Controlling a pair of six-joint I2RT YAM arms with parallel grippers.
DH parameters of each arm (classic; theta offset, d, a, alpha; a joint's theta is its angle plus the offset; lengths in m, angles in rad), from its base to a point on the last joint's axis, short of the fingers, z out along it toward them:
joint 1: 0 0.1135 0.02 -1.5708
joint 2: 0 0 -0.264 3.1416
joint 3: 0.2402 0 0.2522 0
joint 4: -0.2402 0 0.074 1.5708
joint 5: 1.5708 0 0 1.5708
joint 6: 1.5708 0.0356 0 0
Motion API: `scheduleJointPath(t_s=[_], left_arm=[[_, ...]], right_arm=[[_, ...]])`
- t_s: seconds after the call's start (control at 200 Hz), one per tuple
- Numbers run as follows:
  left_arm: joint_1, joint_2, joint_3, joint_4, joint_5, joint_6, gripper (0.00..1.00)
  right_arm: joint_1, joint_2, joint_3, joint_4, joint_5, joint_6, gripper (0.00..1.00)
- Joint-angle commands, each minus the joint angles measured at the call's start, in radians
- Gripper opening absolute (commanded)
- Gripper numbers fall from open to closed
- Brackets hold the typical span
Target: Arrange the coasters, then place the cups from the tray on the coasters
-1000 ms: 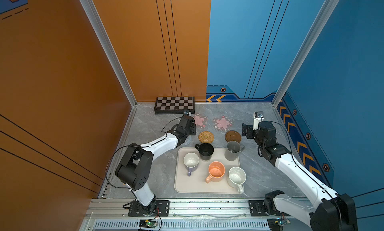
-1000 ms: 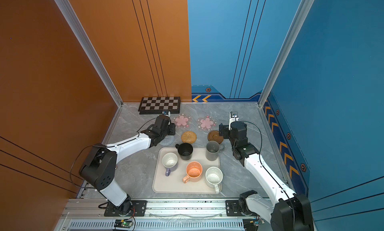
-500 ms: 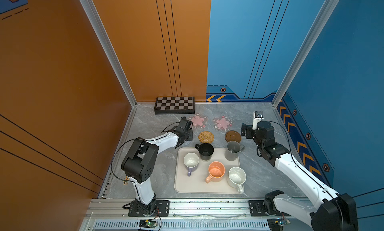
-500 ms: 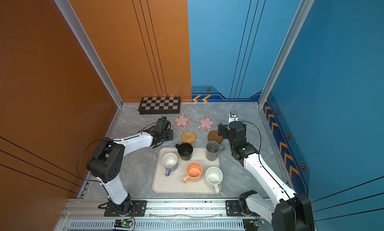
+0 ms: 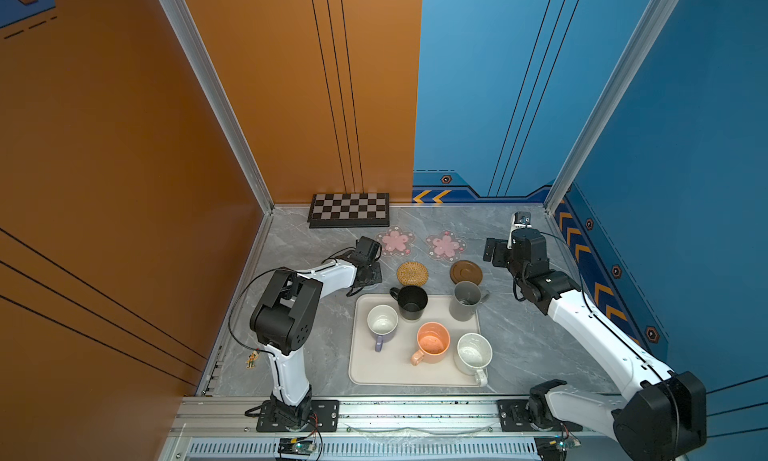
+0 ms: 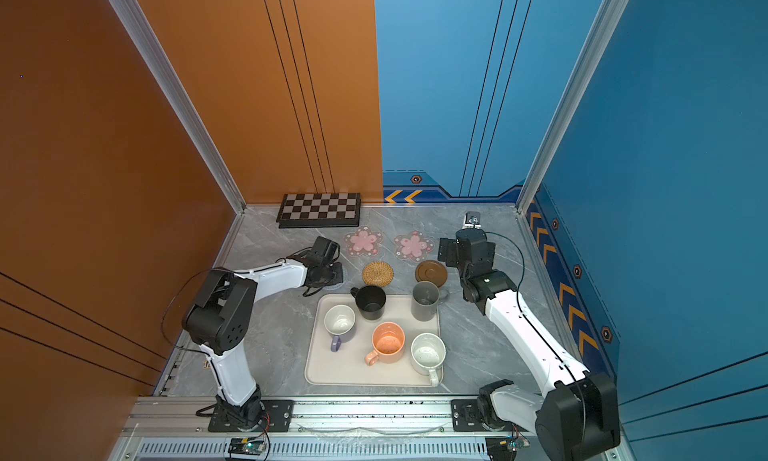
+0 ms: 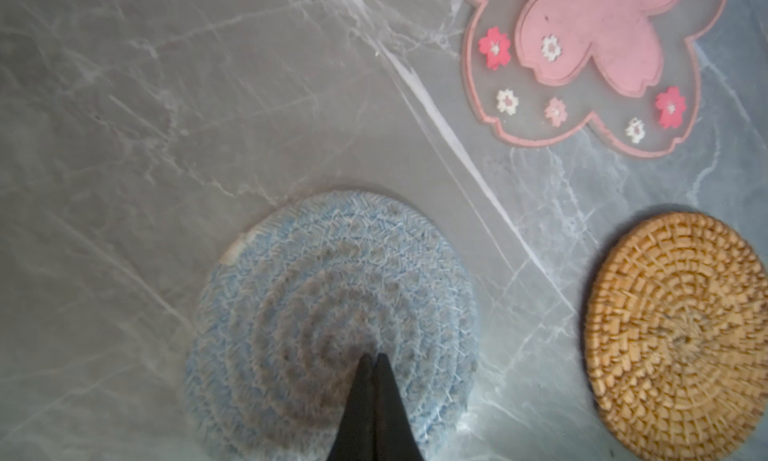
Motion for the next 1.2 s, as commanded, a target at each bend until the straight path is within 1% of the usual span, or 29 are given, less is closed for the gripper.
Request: scheduleJointPath(t_s=[0.0,0.08,0.18,0.39,0.711,1.006,1.191], left_arm=[[0.023,0.019,0.014,-0.079,0.002,-0.018,0.0],[0.045,0.017,0.01,-0.103,-0.009,-0.022,0.0],[0.079,0.0,-0.008,-0.112,-0.008,-0.028,0.0],[0.146,-0.035,-0.039,-0.126,-0.008,-0.023,0.0],[0.245,-0.081,-0.065,-0.171,-0.018,0.006,0.0],[0.355,-0.107,-0.058,-0.216,-0.034,0.046,0.0],[0.4,-0.122,-0.054,-0.219,-0.039,0.064,0.0]], right_arm=[[0.008,-0.003,0.011,0.007,-0.015,0.017,1.0],[0.011,-0.004,0.004,0.021,-0.011,0.017,1.0],[0.018,0.001,0.002,0.019,0.04,0.038,1.0],[0.02,0.051,0.052,-0.07,0.011,0.045,1.0],[0.035,0.059,0.049,-0.067,0.008,0.042,1.0],[0.037,0.059,0.048,-0.084,-0.032,0.045,1.0],[0.041,0.058,0.043,-0.089,-0.038,0.066,1.0]])
